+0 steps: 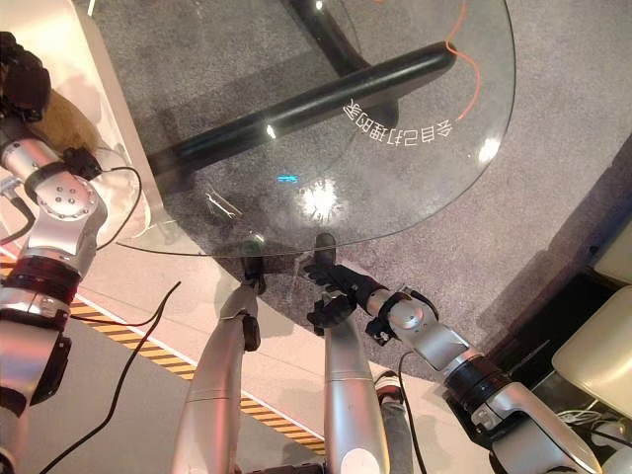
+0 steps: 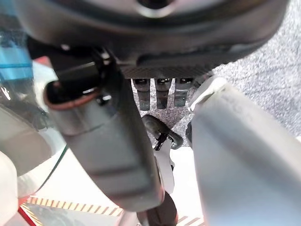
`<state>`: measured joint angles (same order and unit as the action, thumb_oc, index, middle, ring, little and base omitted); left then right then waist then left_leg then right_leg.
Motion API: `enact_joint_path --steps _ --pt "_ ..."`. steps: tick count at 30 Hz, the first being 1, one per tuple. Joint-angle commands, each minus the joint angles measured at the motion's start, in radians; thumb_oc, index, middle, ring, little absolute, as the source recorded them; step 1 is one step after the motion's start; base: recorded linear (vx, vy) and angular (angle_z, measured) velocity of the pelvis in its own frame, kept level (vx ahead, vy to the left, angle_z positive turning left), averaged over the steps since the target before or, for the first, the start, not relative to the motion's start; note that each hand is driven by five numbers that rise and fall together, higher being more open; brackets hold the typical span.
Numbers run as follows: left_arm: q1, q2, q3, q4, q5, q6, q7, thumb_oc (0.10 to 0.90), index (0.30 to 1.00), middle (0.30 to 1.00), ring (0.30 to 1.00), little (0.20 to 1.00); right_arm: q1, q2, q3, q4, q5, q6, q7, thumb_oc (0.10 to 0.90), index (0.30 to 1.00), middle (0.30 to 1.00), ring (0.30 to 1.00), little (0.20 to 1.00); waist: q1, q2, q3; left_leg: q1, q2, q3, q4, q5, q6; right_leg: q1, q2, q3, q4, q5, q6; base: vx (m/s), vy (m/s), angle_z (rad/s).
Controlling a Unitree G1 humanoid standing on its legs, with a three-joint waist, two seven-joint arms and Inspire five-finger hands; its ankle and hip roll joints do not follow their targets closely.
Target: Wipe the table with a cloth and put it in the basket.
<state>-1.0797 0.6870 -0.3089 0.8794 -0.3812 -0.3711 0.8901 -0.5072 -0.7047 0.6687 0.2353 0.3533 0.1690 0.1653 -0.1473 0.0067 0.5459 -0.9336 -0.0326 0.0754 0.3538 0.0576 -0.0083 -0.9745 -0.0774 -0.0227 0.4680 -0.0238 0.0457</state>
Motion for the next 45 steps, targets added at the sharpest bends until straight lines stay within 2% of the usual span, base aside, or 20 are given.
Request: enact_joint_path --steps 1,2,4,6,8,9,12,19,31,40,45 --pt "-0.065 0.146 0.003 0.042 -0.021 0.019 -0.032 0.1 0.3 0.3 0.3 0.2 0.04 0.045 0.027 -0.035 0.032 -0.05 0.022 0.8 0.9 0.9 0.9 0.9 0.006 -0.029 -0.026 0.019 -0.045 0.02 0.065 -0.11 -0.002 0.005 0.09 0.076 -0.064 0.031 0.034 0.0 0.006 -0.05" --pt "-0.076 0.143 -0.008 0.07 -0.045 0.06 -0.059 0.1 0.3 0.3 0.3 0.2 0.036 0.051 0.027 -0.031 0.032 -0.052 0.017 0.8 0.9 0.9 0.9 0.9 0.004 -0.032 -0.026 0.015 -0.044 0.02 0.063 -0.108 -0.003 0.003 0.09 0.076 -0.066 0.033 0.036 0.0 0.004 -0.04" --pt "-0.08 0.142 -0.01 0.083 -0.057 0.076 -0.078 0.1 0.3 0.3 0.3 0.2 0.035 0.053 0.028 -0.028 0.033 -0.054 0.016 0.8 0.9 0.9 0.9 0.9 0.004 -0.033 -0.026 0.015 -0.044 0.019 0.062 -0.108 -0.003 0.003 0.09 0.075 -0.067 0.033 0.036 0.0 -0.001 -0.02" --pt "-0.09 0.14 -0.017 0.131 -0.104 0.146 -0.127 0.1 0.3 0.3 0.3 0.2 0.028 0.057 0.029 -0.025 0.036 -0.054 0.006 0.8 0.9 0.9 0.9 0.9 0.001 -0.039 -0.026 0.01 -0.043 0.017 0.057 -0.105 -0.005 0.0 0.091 0.074 -0.073 0.036 0.038 0.0 0.0 0.0" --pt "-0.096 0.138 -0.019 0.165 -0.162 0.198 -0.167 0.224 0.406 0.406 0.406 0.324 0.025 0.06 0.031 -0.021 0.04 -0.059 -0.001 0.8 0.9 0.9 0.9 0.9 -0.001 -0.042 -0.026 0.005 -0.042 0.016 0.055 -0.105 -0.006 -0.004 0.092 0.072 -0.074 0.037 0.041 0.0 0.0 0.0" --pt "-0.098 0.136 -0.02 0.188 -0.171 0.223 -0.185 0.8 0.9 0.9 0.9 0.9 0.021 0.067 0.03 -0.015 0.042 -0.061 -0.006 0.8 0.9 0.9 0.9 0.9 -0.001 -0.044 -0.026 0.003 -0.042 0.015 0.054 -0.103 -0.007 -0.005 0.091 0.071 -0.076 0.039 0.042 0.0 -0.034 -0.01" --pt "-0.097 0.13 -0.019 0.223 -0.199 0.244 -0.209 0.8 0.9 0.9 0.9 0.9 0.014 0.069 0.031 -0.011 0.049 -0.063 -0.012 0.8 0.9 0.9 0.9 0.9 -0.002 -0.049 -0.026 0.004 -0.041 0.012 0.05 -0.102 -0.009 -0.004 0.091 0.069 -0.08 0.041 0.044 0.0 -0.024 0.0" --pt "-0.084 0.123 -0.017 0.237 -0.223 0.213 -0.227 0.8 0.9 0.9 0.9 0.9 0.012 0.065 0.017 -0.04 0.059 -0.043 -0.019 0.8 0.9 0.9 0.9 0.9 -0.002 -0.043 -0.026 0.026 -0.045 0.012 0.038 -0.099 -0.01 0.015 0.086 0.062 -0.087 0.038 0.042 -0.01 -0.008 0.03" --pt "0.023 0.116 0.053 0.145 -0.215 0.171 -0.169 0.8 0.9 0.9 0.9 0.9 0.046 0.081 -0.004 -0.078 0.041 -0.026 -0.049 0.8 0.9 0.9 0.9 0.9 0.02 -0.031 -0.026 0.1 -0.054 0.002 0.004 -0.089 -0.009 0.087 0.08 0.036 -0.103 0.023 0.031 -0.03 -0.04 0.01" --pt "0.136 0.152 0.151 -0.01 -0.258 0.053 -0.172 0.8 0.9 0.9 0.9 0.9 0.121 0.076 -0.051 -0.12 0.023 -0.037 -0.053 0.8 0.9 0.9 0.9 0.9 0.047 -0.019 -0.026 0.201 -0.061 -0.01 -0.032 -0.082 -0.011 0.194 0.07 0.009 -0.122 0.004 0.016 -0.05 -0.071 0.03" --pt "0.178 0.173 0.198 -0.13 -0.248 -0.028 -0.215 0.8 0.9 0.9 0.9 0.9 0.167 0.087 -0.08 -0.111 0.009 -0.058 -0.051 0.8 0.9 0.9 0.9 0.9 0.064 -0.011 -0.026 0.289 -0.061 -0.024 -0.053 -0.086 -0.011 0.288 0.063 -0.01 -0.141 -0.015 0.01 -0.05 -0.076 0.06"
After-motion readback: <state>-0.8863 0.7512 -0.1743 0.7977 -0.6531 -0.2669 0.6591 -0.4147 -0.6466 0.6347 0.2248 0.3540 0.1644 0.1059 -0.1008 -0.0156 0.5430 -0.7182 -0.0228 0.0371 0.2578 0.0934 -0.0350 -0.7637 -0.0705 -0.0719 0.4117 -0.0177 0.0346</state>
